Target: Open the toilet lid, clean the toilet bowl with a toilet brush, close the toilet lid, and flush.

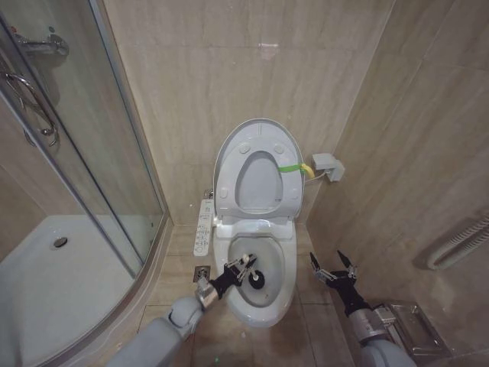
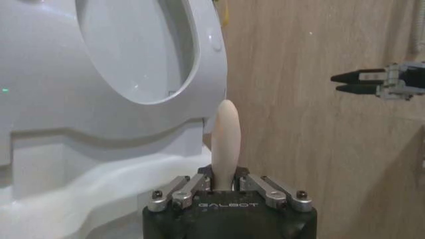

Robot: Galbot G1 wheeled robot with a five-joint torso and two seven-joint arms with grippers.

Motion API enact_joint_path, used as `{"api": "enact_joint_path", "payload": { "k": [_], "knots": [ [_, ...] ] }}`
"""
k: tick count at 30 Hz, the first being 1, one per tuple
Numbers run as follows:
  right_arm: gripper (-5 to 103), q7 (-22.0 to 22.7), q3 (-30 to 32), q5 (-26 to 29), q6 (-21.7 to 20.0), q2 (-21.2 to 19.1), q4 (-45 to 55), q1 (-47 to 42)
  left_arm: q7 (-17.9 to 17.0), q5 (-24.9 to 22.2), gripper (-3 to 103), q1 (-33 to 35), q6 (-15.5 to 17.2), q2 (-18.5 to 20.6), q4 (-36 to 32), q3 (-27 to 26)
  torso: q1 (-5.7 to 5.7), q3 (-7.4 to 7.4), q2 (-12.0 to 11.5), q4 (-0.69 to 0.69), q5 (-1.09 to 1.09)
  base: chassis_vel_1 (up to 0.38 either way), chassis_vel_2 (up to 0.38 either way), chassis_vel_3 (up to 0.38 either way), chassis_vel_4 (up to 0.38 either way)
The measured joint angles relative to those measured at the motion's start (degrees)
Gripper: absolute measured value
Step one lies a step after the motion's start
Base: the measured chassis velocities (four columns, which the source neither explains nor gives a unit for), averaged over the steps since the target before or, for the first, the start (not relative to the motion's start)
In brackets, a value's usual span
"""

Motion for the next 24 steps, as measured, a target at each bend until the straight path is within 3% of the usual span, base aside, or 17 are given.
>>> {"api": "enact_joint_path", "payload": {
  "k": [5,12,24],
  "knots": [
    [100,0.00,0.00,0.00,0.00,0.00,0.00,0.00,-1.35,-0.14,20,0.74,0.49,0.63,-4.18,0.88,0.00,0.00,0.00,0.01,0.00,0.000,0.000,0.000,0.000],
    [100,0.00,0.00,0.00,0.00,0.00,0.00,0.00,-2.81,0.83,20,5.54,2.16,4.38,-11.21,1.90,-0.01,-0.01,0.01,0.03,0.03,0.000,0.000,0.000,0.000],
    [100,0.00,0.00,0.00,0.00,0.00,0.00,0.00,-2.95,1.05,20,2.79,2.00,2.78,-1.19,-1.79,0.00,0.00,0.00,0.01,0.00,0.000,0.000,0.000,0.000]
  ]
}}
